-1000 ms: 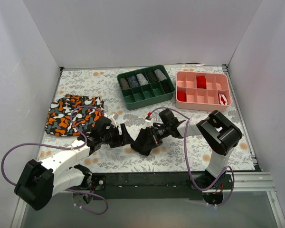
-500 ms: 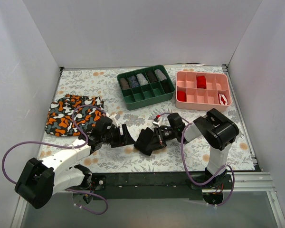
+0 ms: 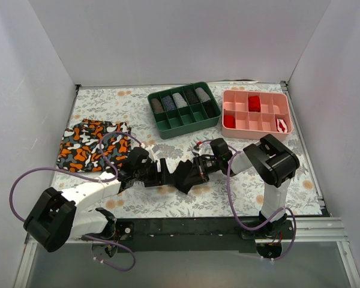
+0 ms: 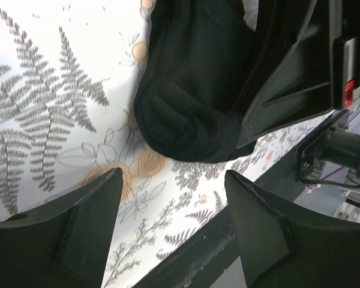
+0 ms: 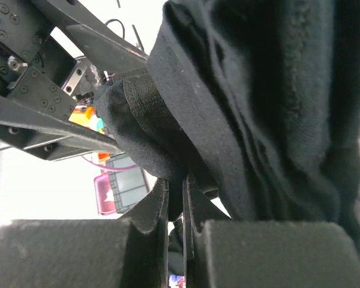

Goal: Roll the underwear
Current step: Roll the underwear to the center of the board.

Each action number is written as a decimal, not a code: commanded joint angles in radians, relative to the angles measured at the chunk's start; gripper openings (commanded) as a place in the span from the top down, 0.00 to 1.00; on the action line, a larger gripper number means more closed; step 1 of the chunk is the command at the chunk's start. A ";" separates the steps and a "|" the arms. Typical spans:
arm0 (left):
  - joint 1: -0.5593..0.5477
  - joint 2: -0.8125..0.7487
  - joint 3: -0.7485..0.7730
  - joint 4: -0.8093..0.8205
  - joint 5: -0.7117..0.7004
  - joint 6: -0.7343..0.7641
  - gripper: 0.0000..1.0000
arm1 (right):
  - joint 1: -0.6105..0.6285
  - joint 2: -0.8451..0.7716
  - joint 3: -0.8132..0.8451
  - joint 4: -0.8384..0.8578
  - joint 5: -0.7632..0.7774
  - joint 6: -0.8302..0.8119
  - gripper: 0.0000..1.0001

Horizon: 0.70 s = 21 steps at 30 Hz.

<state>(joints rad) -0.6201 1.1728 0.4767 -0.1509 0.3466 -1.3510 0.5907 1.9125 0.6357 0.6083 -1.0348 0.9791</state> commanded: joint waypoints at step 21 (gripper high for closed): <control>-0.004 0.280 0.026 0.221 -0.097 -0.017 0.38 | -0.006 -0.131 0.096 -0.428 0.240 -0.324 0.86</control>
<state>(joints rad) -0.6212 1.3834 0.4892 0.1070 0.3027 -1.3876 0.5777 1.8465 0.6891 0.3519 -0.9348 0.7883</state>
